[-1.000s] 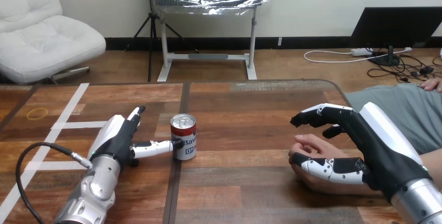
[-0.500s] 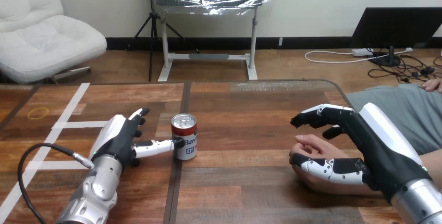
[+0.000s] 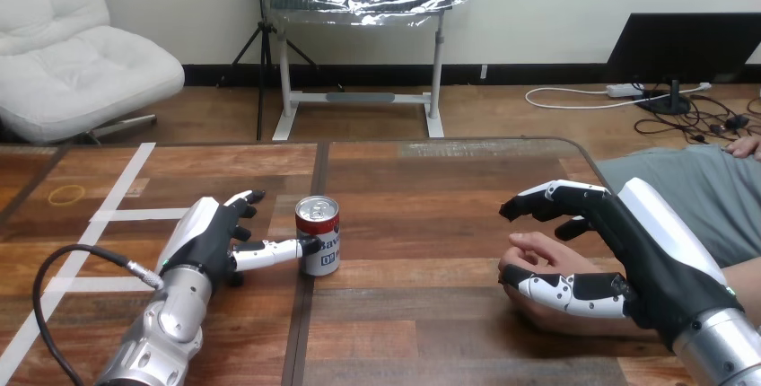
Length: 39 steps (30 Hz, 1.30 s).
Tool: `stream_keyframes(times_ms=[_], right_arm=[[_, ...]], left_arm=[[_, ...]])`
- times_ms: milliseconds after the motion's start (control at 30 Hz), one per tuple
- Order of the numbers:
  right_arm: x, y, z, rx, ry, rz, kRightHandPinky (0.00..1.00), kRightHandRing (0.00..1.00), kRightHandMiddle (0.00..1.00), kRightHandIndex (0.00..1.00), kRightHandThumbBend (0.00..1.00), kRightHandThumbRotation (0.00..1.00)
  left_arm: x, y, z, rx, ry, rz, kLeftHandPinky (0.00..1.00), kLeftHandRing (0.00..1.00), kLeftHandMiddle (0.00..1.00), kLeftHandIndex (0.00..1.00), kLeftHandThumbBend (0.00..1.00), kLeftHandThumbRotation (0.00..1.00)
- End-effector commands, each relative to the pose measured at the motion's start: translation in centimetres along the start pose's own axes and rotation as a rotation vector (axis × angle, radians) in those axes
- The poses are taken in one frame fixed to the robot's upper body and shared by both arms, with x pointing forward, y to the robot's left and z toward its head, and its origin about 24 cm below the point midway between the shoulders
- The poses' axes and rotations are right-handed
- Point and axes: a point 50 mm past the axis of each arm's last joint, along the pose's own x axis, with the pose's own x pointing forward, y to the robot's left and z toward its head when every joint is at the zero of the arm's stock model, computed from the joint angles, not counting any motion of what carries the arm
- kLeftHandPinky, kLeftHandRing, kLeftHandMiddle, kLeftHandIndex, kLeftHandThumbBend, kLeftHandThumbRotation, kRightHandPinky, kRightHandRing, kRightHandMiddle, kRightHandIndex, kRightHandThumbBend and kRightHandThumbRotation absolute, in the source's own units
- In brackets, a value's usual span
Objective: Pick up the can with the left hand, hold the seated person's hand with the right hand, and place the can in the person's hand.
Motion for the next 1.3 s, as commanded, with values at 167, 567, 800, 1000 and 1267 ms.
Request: stream_keyframes(times_ms=[167,567,800,1000,1267], right_arm=[[0.5,-1.2,1.8,-0.034,-0.089,-0.053,0.70,0.78,0.76,0.67,0.61,0.00],[0.4,-1.2,1.7,-0.029,-0.086,-0.049,0.68,0.76,0.75,0.67,0.61,0.00],[0.4,-1.1,1.7,-0.032,-0.083,-0.047,0.68,0.76,0.75,0.67,0.60,0.00],[0.4,-1.1,1.7,-0.036,-0.083,-0.045,0.68,0.76,0.75,0.67,0.60,0.00],[0.4,-1.1,1.7,-0.038,-0.080,-0.042,0.68,0.76,0.75,0.67,0.61,0.00]], left_arm=[[0.6,-0.6,3.6,-0.009,-0.106,-0.018,0.72,0.82,0.86,0.87,1.00,0.50],[0.6,-1.0,4.1,-0.004,-0.115,-0.032,0.71,0.80,0.84,0.85,1.00,0.51],[0.6,-1.1,4.3,-0.008,-0.120,-0.040,0.71,0.80,0.83,0.85,1.00,0.50],[0.6,-1.3,4.5,-0.010,-0.122,-0.044,0.72,0.81,0.83,0.85,1.00,0.50],[0.6,-1.4,4.9,-0.019,-0.131,-0.047,0.73,0.81,0.84,0.86,1.00,0.50]])
